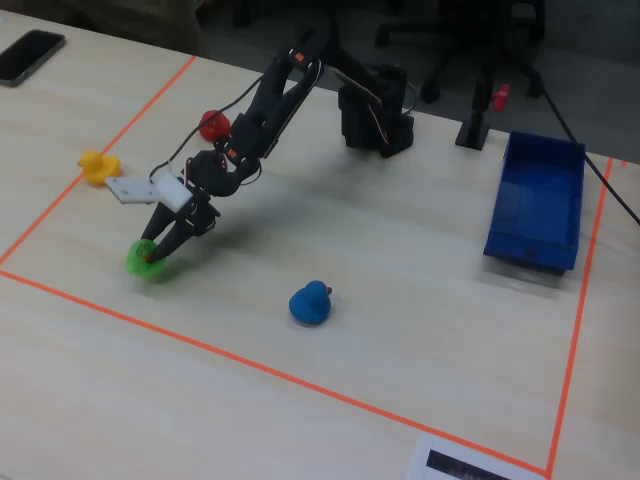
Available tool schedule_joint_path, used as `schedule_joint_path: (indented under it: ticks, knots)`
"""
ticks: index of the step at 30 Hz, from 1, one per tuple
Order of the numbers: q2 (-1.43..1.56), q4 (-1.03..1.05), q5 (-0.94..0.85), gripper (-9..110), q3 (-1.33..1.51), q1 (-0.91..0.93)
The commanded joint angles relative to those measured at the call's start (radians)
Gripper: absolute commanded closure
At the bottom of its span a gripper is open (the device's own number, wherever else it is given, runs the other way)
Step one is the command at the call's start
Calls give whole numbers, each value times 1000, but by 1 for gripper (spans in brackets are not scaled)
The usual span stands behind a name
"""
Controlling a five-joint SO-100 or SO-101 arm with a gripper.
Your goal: Grasp green duck and put it into box.
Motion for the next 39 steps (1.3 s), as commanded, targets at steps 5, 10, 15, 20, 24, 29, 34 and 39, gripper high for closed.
schedule_joint_path:
  ticks: [5, 10, 15, 20, 24, 29, 34, 39]
  knots:
    - [417, 192, 129, 101, 112, -54]
    - [693, 798, 318, 101, -71, -184]
    - [830, 1322, 468, 101, -245, -482]
    - [836, 1641, 706, 101, -339, -870]
    - [822, 1796, 854, 101, -327, -1193]
    - [798, 1852, 963, 101, -295, -1486]
    - [727, 1911, 991, 101, -351, -1657]
    - [629, 1914, 956, 101, -388, -1786]
